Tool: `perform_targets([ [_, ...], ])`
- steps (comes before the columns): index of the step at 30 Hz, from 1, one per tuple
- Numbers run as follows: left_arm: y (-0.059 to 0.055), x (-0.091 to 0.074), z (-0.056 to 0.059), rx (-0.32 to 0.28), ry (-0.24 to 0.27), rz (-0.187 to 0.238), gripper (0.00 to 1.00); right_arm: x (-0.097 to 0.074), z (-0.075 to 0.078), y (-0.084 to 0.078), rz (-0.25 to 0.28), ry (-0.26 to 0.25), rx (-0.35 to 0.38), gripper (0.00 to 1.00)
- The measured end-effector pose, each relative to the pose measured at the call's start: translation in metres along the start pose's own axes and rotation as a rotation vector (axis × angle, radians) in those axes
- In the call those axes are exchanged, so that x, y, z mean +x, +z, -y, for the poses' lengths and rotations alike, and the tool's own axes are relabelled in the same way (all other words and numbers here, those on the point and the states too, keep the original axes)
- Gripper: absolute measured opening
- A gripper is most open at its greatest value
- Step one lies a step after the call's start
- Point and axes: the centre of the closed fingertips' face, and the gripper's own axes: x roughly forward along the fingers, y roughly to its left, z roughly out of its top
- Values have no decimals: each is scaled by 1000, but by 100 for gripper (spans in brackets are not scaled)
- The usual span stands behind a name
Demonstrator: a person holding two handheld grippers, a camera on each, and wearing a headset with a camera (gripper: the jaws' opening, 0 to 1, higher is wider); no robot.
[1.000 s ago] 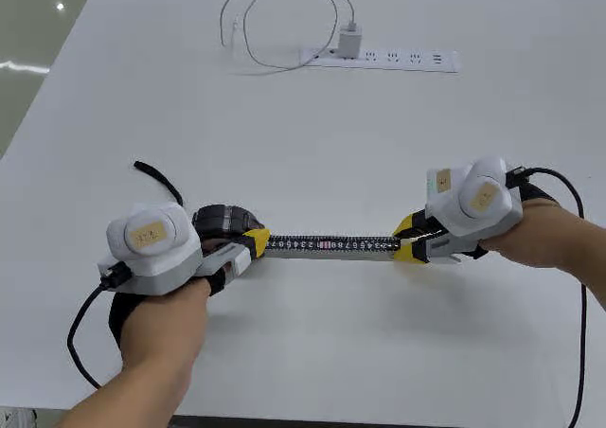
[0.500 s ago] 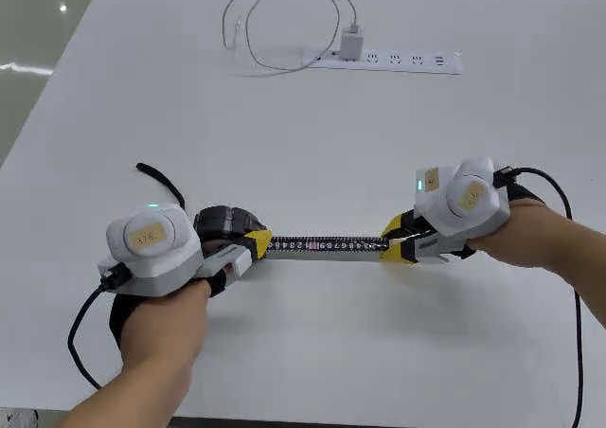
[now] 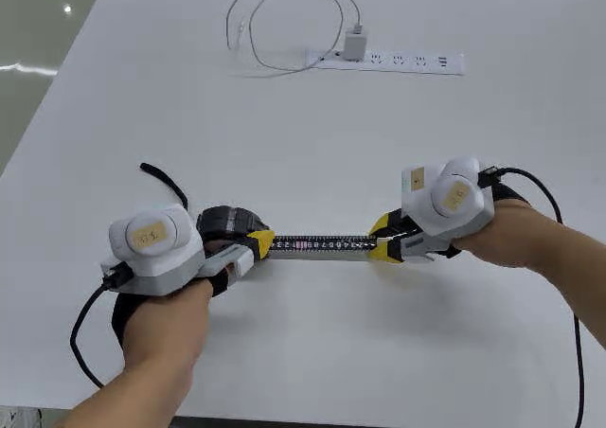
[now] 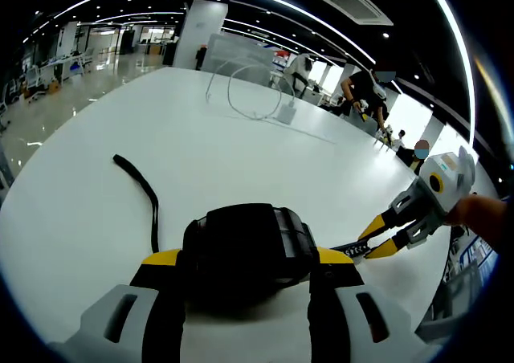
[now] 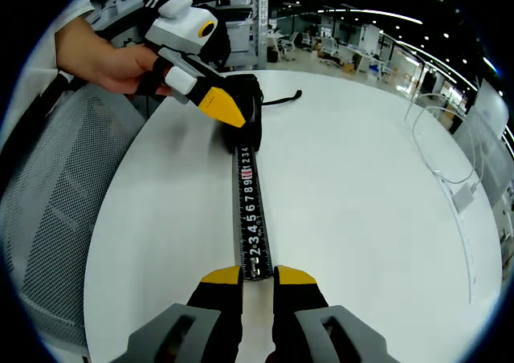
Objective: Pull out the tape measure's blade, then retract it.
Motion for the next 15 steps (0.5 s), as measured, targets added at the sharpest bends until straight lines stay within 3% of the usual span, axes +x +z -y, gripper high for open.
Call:
perform_targets([
  [15, 0, 0, 0, -6, -4, -1, 58, 15, -2, 22, 32, 9, -4, 9],
])
